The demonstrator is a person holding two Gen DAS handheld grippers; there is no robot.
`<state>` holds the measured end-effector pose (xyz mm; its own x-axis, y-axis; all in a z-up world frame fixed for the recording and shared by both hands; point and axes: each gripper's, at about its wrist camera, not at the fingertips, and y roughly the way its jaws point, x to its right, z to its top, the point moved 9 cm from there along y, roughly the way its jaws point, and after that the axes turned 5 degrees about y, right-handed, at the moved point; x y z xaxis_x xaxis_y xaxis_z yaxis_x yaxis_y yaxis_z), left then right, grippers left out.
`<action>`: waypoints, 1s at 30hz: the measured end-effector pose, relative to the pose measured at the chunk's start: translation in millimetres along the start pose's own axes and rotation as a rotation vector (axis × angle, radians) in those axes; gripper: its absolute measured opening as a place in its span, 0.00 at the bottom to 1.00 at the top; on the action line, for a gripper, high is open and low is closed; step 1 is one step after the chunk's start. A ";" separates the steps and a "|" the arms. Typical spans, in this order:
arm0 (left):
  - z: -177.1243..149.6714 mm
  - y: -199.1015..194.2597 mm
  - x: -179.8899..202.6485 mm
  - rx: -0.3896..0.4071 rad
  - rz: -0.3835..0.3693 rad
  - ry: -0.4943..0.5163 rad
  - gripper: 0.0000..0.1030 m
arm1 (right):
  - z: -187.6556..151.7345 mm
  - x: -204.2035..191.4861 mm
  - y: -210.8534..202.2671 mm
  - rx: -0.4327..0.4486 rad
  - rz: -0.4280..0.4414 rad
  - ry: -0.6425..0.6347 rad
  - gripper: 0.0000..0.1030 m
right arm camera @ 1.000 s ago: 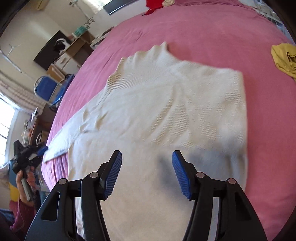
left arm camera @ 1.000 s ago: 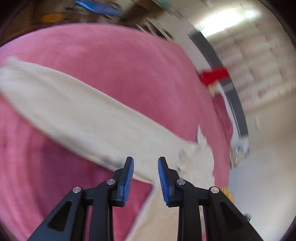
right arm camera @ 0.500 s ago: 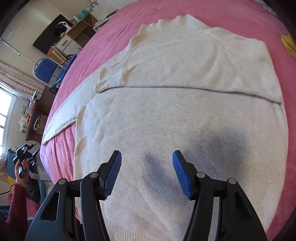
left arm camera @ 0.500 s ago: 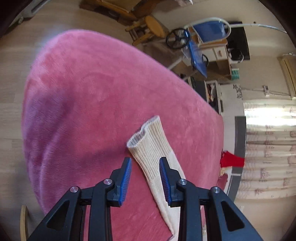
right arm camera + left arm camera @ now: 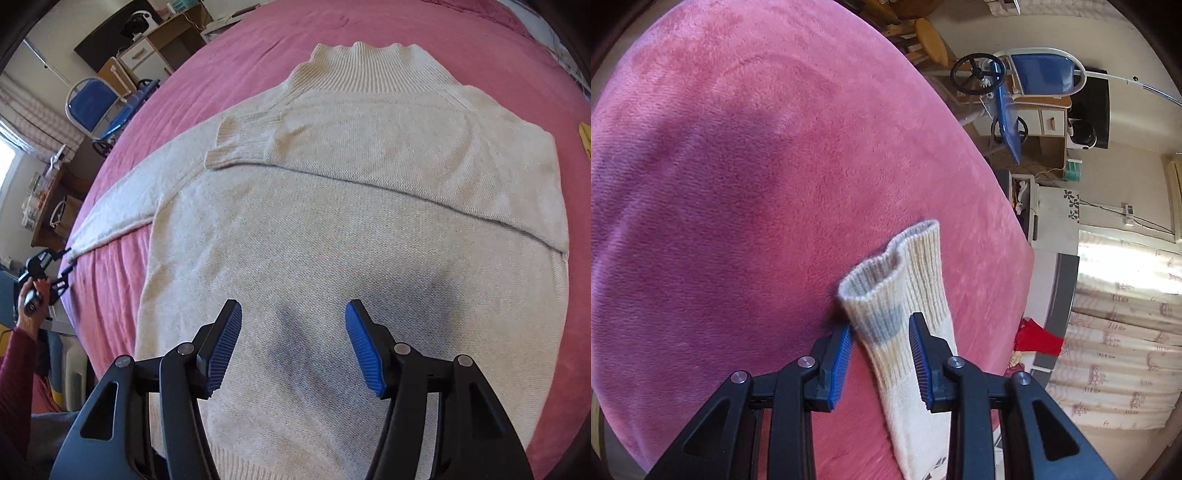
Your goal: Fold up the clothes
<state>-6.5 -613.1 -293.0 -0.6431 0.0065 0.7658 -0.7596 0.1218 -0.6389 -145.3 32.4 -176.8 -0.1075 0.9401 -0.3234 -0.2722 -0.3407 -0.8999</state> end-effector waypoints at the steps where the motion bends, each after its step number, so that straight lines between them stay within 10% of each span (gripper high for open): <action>1: -0.1 -2.2 2.1 0.021 0.002 0.011 0.14 | -1.0 0.8 1.1 -0.003 -0.005 -0.001 0.60; 13: -81.7 20.3 124.2 0.079 -0.171 0.189 0.03 | -2.2 30.4 -16.3 0.036 -0.003 0.072 0.60; 30: -476.9 122.1 337.5 -0.373 -0.496 0.652 0.03 | -38.5 197.2 -79.7 0.143 0.000 0.384 0.60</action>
<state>-269.8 -122.8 -77.5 0.0195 0.4158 0.9092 -0.7810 0.5742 -0.2458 -107.9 245.3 -180.1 0.2498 0.8658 -0.4335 -0.4049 -0.3133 -0.8590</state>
